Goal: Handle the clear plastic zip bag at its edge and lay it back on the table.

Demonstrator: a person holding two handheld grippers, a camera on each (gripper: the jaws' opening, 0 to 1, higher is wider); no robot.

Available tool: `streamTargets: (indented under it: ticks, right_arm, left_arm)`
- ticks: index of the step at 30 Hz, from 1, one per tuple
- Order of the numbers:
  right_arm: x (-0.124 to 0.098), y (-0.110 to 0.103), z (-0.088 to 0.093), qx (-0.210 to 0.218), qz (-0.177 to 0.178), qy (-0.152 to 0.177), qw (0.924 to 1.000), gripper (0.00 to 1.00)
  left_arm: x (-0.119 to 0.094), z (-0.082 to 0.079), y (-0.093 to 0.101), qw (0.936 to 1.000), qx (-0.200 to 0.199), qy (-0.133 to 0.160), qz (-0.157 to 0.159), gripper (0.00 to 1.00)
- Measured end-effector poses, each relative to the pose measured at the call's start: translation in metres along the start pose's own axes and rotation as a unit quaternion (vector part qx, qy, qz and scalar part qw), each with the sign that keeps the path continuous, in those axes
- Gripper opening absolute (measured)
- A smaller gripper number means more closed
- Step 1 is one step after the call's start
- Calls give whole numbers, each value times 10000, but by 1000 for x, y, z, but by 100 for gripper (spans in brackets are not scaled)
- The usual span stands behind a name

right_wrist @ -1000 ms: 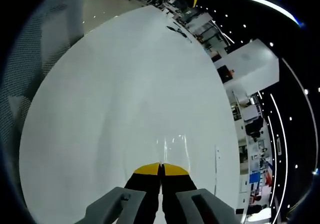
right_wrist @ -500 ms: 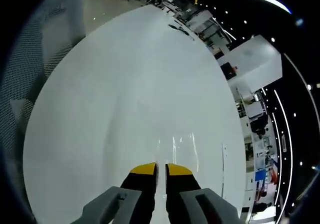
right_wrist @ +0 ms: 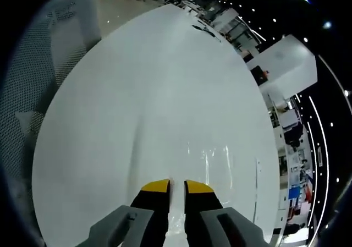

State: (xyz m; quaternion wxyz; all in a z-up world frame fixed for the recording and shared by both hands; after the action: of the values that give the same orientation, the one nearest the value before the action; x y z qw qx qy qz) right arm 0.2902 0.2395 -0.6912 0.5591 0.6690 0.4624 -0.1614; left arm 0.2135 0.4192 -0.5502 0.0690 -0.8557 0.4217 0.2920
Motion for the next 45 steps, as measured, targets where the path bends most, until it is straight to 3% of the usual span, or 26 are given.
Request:
streamTargets:
  ticks: [18,45]
  right_arm:
    - [1,-12,1,31,-231,3,9997,9]
    - [-1,-15,1,254,-367,100,9990,15]
  left_arm:
    - [0,4,3,10000,-53,-16,10,55]
    - [2,2,4,10000,-19,-38,41,55]
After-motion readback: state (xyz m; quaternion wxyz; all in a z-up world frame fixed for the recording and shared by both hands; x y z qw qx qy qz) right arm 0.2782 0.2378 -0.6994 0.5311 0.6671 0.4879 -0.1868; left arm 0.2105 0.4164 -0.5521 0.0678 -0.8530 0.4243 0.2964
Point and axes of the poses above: the point that each gripper's makers call its tool centre point, and the gripper's own axes: x roughly forward along the fingers, y roughly to its right, z roughly out of its underside, the point moved 6 cm from there along -x, roughly backward along the fingers, and after that the axes turned 7 degrees about z, right-handed, at the moved point
